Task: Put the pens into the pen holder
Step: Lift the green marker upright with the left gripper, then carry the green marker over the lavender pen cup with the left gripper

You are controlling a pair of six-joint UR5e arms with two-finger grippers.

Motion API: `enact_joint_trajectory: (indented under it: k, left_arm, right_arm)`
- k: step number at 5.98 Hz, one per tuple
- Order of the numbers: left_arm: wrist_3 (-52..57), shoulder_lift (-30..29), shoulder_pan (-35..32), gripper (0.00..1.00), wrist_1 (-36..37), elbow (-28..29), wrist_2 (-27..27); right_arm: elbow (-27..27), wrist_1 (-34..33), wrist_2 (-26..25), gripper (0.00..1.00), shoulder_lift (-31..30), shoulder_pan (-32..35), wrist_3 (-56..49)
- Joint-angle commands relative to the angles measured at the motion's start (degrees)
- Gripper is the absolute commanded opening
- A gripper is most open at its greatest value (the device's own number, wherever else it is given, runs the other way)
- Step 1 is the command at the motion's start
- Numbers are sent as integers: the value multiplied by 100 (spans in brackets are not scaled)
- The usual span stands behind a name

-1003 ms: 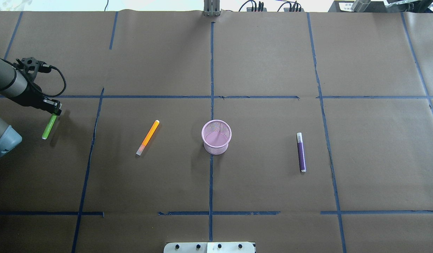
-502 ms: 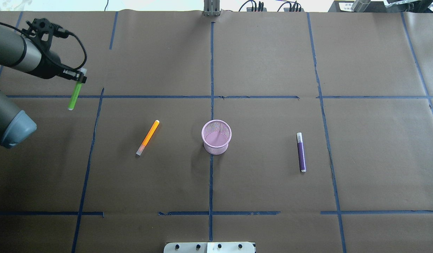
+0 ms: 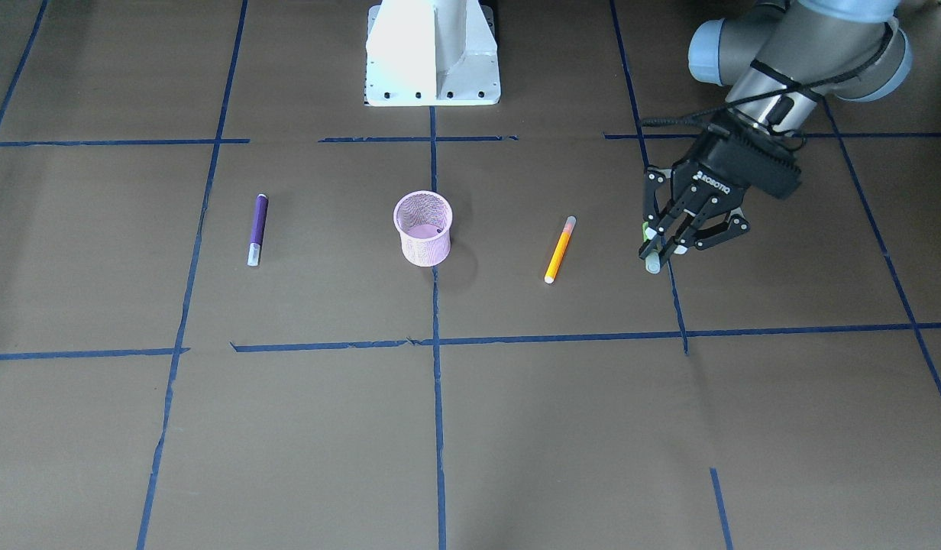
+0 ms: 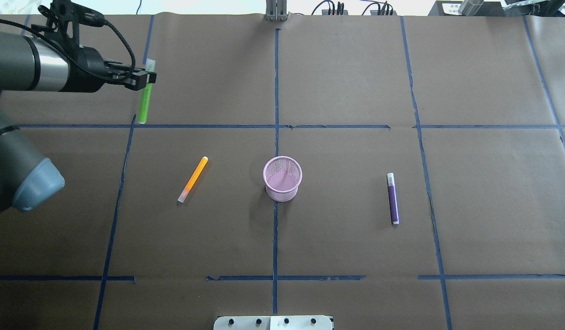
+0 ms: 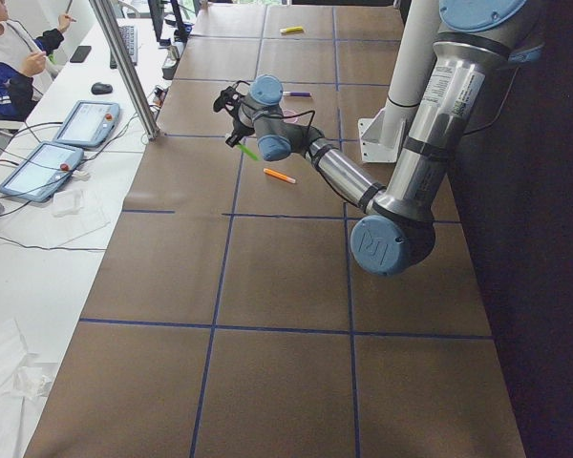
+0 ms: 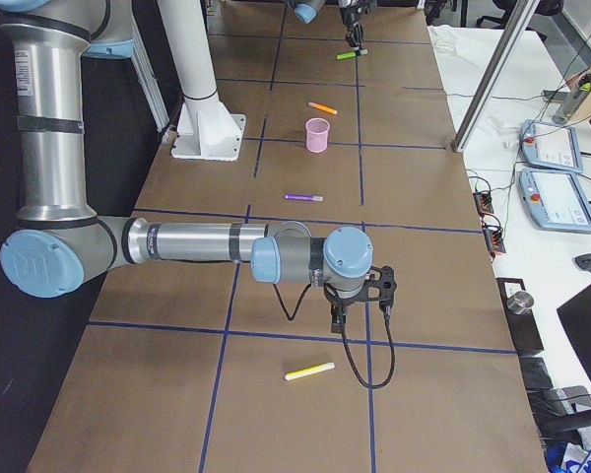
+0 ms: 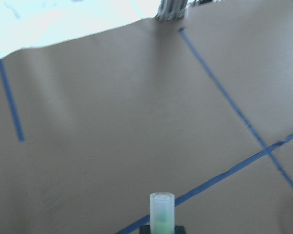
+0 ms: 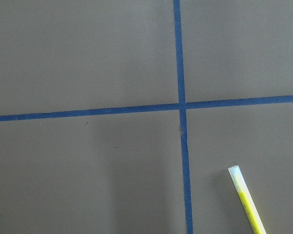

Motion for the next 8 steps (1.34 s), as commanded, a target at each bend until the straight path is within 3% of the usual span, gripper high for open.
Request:
enact_joint_trajectory:
  k: [1, 3, 5, 6, 8]
  left_arm:
    - [-372, -32, 864, 0, -1283, -24, 967]
    - [-547, -50, 1622, 0, -2462, 12, 1872]
    - [-548, -76, 2482, 0, -2790, 90, 2812]
    - [-539, -433, 2843, 0, -2783, 351, 3184]
    - [-522, -875, 2847, 0, -2809, 974, 3397]
  right_arm:
    - [10, -2, 4, 100, 11, 0, -8]
    - [1, -2, 4, 100, 2, 0, -8]
    - [1, -11, 65, 100, -33, 0, -8]
    - [-8, -2, 170, 100, -42, 0, 1]
    - [1, 7, 171, 100, -59, 0, -16]
